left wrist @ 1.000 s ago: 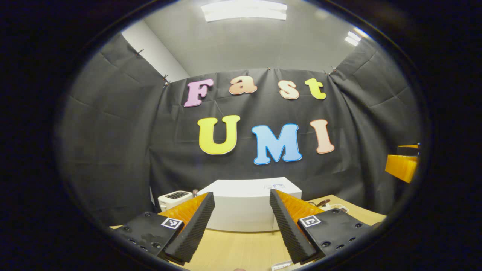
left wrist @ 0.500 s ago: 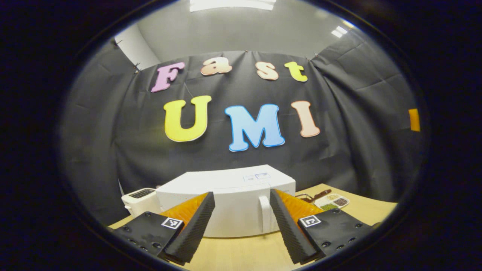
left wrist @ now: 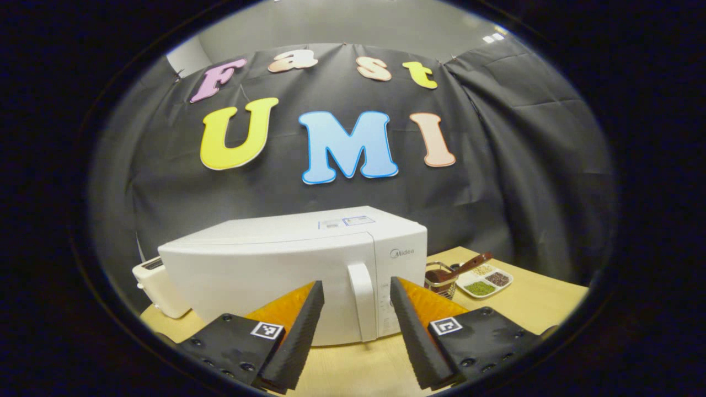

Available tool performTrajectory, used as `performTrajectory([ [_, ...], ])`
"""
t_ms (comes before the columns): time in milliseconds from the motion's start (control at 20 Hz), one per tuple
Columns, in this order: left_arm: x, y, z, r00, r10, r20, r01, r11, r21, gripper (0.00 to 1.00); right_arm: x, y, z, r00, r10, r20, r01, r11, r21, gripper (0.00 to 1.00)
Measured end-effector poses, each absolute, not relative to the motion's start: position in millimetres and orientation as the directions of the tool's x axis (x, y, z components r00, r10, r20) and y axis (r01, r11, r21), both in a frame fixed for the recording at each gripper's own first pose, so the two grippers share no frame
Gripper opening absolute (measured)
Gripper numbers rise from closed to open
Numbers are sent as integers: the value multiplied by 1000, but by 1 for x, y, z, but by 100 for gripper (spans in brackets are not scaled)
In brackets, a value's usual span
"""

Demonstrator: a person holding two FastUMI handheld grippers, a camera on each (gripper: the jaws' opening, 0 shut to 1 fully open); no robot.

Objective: Open the microwave oven with the left hand, put the food in, and close the microwave oven.

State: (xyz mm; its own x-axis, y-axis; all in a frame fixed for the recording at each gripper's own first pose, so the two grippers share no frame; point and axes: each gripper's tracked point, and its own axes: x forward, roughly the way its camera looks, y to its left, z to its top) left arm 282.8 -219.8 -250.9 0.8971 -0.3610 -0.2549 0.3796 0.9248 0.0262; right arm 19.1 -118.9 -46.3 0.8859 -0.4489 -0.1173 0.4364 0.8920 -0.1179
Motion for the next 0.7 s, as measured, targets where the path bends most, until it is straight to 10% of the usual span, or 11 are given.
performTrajectory([
  [450,308,-240,-305,864,-368,-343,406,913,44,59,8,-126,-52,840,-521,-149,496,850,-176,97],
  [700,309,-241,-302,849,-393,-353,436,899,49,26,11,-122,-52,845,-512,-155,485,855,-183,97],
])
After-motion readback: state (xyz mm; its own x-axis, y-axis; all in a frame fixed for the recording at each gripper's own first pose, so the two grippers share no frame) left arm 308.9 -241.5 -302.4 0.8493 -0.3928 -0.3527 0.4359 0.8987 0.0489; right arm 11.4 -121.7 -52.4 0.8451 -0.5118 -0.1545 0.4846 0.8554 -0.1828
